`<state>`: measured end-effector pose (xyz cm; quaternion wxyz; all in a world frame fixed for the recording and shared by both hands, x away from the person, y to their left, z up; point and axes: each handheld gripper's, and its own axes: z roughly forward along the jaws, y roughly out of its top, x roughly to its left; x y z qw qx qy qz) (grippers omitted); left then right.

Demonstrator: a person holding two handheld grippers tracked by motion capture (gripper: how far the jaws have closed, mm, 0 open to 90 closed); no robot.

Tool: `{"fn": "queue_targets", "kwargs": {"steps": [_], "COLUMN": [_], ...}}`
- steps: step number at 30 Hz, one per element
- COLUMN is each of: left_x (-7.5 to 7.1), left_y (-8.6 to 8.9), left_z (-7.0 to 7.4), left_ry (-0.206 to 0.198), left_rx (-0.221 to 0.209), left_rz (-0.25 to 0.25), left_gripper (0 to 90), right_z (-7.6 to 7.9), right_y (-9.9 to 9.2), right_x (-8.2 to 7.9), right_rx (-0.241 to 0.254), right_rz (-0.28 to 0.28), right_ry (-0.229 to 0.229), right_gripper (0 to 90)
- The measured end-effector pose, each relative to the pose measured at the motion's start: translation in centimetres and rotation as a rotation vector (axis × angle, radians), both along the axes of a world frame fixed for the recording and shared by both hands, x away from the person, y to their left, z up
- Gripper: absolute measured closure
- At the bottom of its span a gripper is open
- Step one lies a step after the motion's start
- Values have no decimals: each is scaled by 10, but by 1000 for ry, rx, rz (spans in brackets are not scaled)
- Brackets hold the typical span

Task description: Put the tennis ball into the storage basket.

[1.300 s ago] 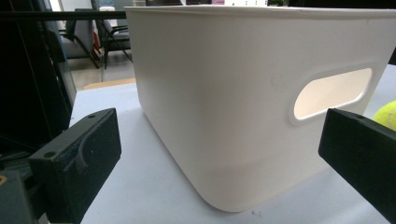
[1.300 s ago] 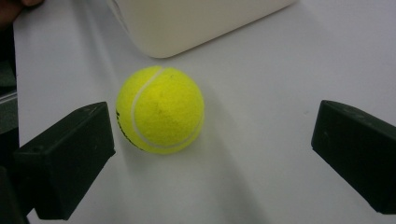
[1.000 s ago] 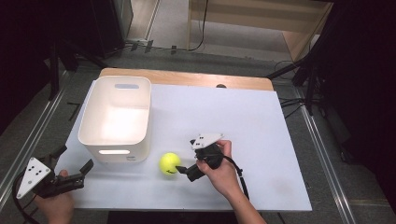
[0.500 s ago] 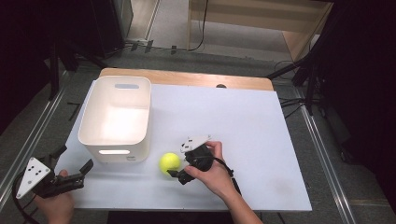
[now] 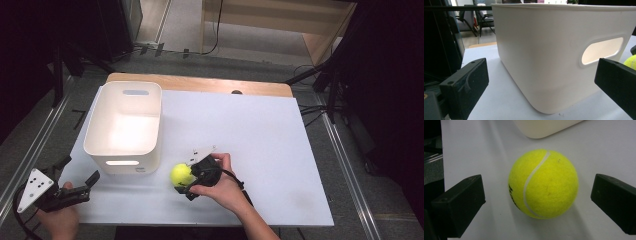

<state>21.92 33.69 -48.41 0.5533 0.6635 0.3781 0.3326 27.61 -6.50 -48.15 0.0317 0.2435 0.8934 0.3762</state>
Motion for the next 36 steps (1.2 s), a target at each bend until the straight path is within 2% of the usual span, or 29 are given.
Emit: {"fn": "queue_targets", "kwargs": {"steps": [10, 11, 16, 22, 24, 31, 33, 36], "left_x": [0, 0, 0, 0, 0, 0, 0, 0], "left_y": [0, 0, 0, 0, 0, 0, 0, 0], "left_z": [0, 0, 0, 0, 0, 0, 0, 0], "left_ry": [1, 1, 1, 2, 3, 3, 3, 3], "left_rx": [0, 0, 1, -2, -2, -2, -2, -3], "left_rz": [1, 1, 1, 3, 2, 3, 3, 2], "left_gripper": [0, 0, 0, 0, 0, 0, 0, 0], "right_z": [-5, -6, -7, -12, -12, -15, -15, -15], "right_y": [9, 10, 12, 16, 17, 19, 20, 20], "right_x": [2, 2, 3, 3, 3, 3, 3, 3], "right_rx": [-22, -22, -22, -51, -57, -74, -80, -80], "right_rz": [-7, -15, -17, -15, -29, -29, -36, -42], "right_ry": [15, 6, 4, -1, -4, -16, -20, -27], "right_gripper": [17, 56, 56, 60, 126, 139, 194, 215]}}
